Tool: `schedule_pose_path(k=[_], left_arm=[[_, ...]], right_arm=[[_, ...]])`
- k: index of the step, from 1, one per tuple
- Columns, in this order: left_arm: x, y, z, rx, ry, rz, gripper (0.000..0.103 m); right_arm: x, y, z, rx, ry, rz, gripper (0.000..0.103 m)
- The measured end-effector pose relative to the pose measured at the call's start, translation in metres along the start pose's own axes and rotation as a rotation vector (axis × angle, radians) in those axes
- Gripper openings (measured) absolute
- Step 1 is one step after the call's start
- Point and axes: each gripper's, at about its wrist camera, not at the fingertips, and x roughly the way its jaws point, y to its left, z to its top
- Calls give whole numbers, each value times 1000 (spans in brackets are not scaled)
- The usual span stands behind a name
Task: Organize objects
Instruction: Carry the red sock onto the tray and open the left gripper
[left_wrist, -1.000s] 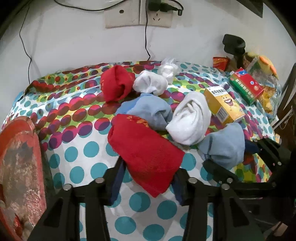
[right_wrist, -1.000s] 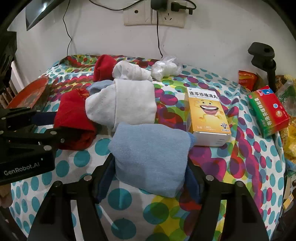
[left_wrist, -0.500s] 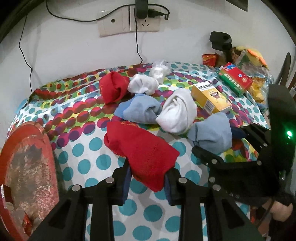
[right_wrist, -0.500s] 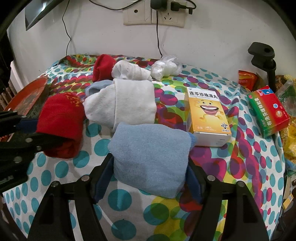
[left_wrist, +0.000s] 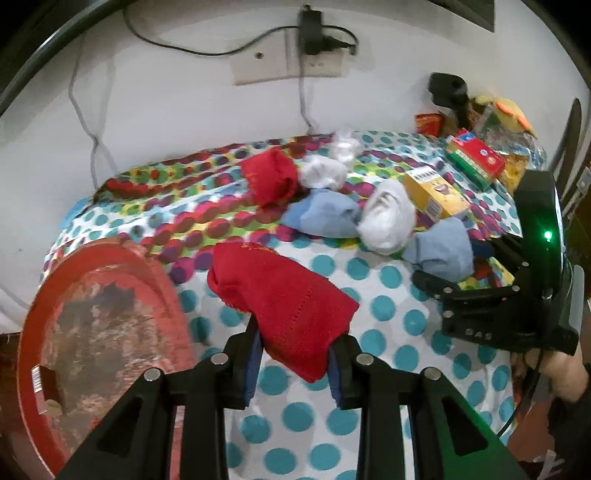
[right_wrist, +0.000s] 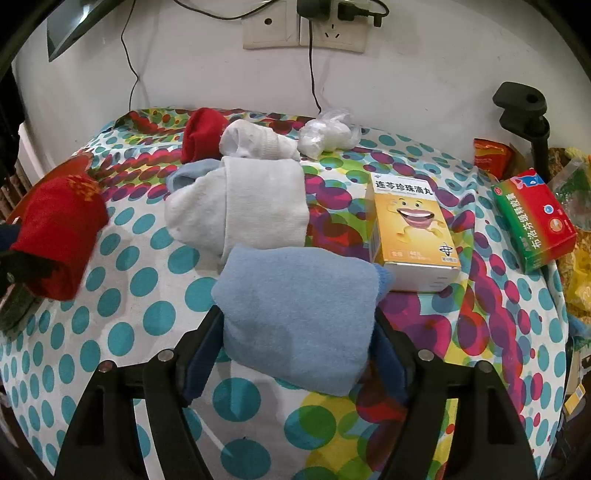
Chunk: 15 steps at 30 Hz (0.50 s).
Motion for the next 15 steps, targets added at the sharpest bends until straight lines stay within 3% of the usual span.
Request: schedule_pose_path(k=[15], left_arm=[[-12, 101, -15, -120, 7, 139, 30]], right_arm=[[0, -1, 0, 1, 1, -1, 75]])
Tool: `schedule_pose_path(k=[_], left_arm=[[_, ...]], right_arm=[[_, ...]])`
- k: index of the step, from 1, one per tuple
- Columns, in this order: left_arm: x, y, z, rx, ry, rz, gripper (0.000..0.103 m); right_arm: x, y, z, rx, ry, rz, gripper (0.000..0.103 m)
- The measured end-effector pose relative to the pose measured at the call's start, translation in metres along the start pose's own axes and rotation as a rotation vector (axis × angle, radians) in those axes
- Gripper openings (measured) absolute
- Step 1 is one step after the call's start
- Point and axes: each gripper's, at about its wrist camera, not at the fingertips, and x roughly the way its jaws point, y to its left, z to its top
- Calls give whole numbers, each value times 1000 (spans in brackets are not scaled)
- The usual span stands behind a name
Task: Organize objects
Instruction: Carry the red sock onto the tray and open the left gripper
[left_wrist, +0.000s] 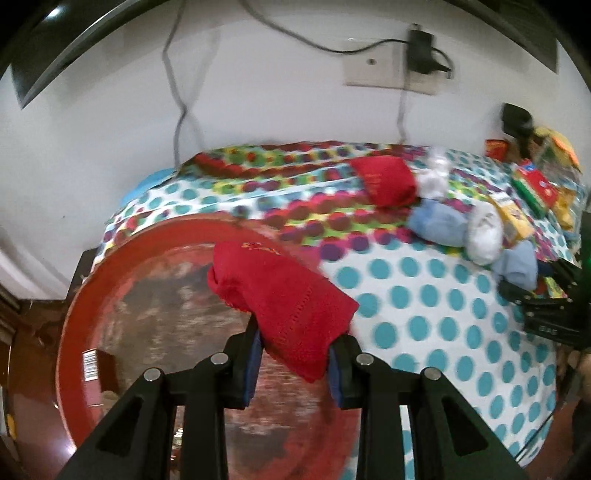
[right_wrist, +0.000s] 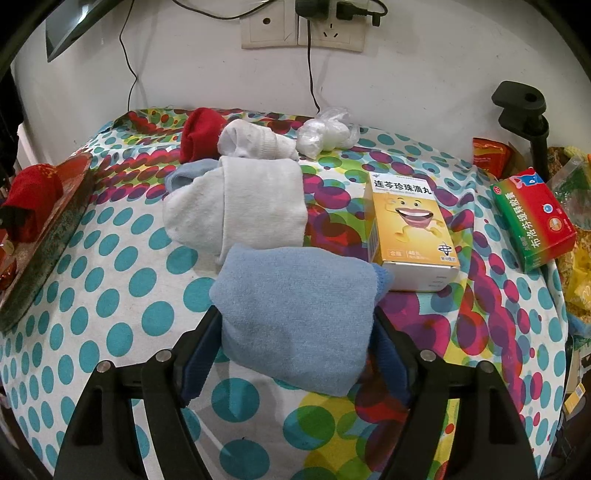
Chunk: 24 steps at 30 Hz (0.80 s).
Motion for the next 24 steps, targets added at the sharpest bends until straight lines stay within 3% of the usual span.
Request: schedule_pose_path(k=[11, 24], left_arm=[[19, 94, -3, -134, 45, 93, 30], [47, 179, -6, -288, 98, 105, 30]], right_arm=[[0, 1, 0, 0, 0, 0, 76], [1, -7, -1, 5, 3, -7, 80]])
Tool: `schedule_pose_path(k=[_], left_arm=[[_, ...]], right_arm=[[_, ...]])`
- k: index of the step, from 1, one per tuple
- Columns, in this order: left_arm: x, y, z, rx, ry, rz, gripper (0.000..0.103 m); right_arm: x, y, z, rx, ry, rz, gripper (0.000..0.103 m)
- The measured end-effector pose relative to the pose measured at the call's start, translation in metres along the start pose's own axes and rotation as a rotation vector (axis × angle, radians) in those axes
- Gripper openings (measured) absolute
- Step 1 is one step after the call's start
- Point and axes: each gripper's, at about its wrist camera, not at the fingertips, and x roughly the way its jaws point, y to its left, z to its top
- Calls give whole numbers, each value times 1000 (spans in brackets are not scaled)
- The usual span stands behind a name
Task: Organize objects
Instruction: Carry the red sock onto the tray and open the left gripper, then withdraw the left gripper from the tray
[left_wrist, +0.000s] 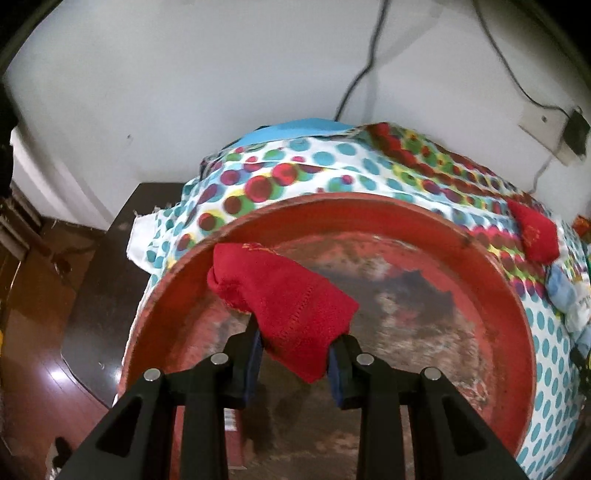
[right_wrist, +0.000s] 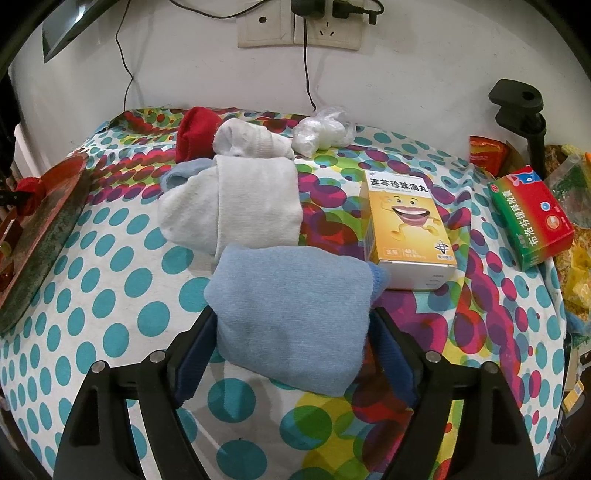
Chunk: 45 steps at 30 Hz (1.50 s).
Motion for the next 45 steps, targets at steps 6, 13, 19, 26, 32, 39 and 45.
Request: schedule_pose_path(k=[6, 13, 19, 26, 32, 39, 45], left_arm=[[10, 12, 2, -23, 6, -32, 32], [13, 4, -4, 7, 36, -29, 41], [5, 4, -12, 6, 66, -55, 49], [-15, -3, -22, 52, 81, -88, 53], [-30, -10, -32, 105, 87, -94, 57], [-34, -4, -33, 114, 112, -78, 57], [-42, 1, -34, 110, 97, -69, 57]], right_arm=[[0, -1, 0, 1, 1, -5, 81], [-2, 0, 0, 9, 5, -15, 84], [-1, 0, 1, 9, 6, -15, 85], [-1, -2, 1, 10, 8, -16, 86], [-1, -3, 1, 11, 8, -17, 87], [0, -6, 1, 13, 9, -19, 88], [0, -7, 1, 16, 10, -22, 88]])
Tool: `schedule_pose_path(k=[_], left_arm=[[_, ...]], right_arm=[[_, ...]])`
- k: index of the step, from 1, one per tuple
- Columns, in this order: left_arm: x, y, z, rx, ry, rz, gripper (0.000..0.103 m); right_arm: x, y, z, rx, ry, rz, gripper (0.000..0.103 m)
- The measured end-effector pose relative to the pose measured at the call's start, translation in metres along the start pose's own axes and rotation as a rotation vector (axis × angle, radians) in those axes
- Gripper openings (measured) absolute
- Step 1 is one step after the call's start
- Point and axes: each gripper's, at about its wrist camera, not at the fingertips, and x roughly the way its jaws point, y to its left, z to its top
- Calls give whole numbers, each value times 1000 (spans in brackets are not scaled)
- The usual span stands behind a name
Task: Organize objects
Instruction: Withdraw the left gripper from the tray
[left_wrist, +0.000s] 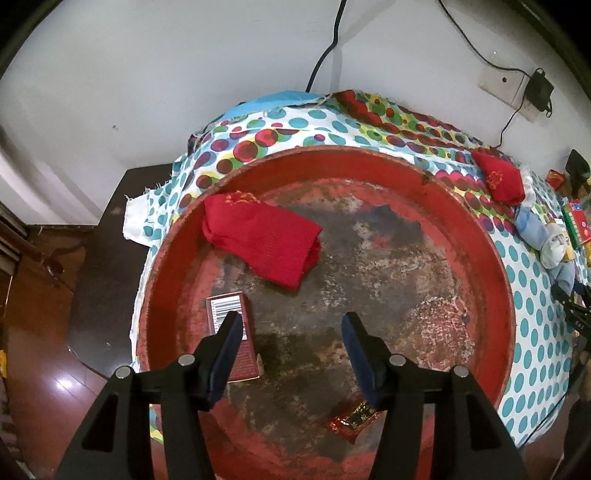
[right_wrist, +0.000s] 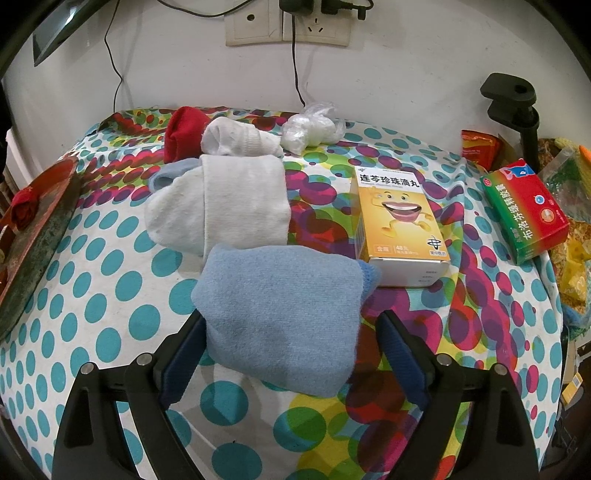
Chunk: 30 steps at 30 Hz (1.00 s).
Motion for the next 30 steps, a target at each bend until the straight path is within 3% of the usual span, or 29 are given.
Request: schedule_pose_path(k=[3, 7, 10, 13, 18, 20, 23, 30], left_arm=[[-6, -3, -5, 3, -23, 19, 57], [-24, -19, -19, 23, -98, 133, 57], [-36, -30, -30, 13, -129, 178, 57], [-46, -48, -46, 16, -155, 157, 57], [-47, -60, -61, -43, -164, 57, 57], [-45, -63, -64, -46, -174, 71, 57], [-40, -64, -66, -23, -156, 115, 57], [-50, -38, -67, -96, -191, 94, 57]], right_arm=[[0, 0, 0, 0, 0, 0, 88], [0, 0, 0, 0, 0, -1, 88], [0, 0, 0, 0, 0, 0, 88], [0, 1, 0, 0, 0, -1, 88], [-1, 1, 0, -5, -7, 6, 84], [-4, 4, 1, -18, -18, 16, 68], [-7, 10, -1, -31, -30, 10, 57], [-13, 12, -3, 56, -27, -3, 51]])
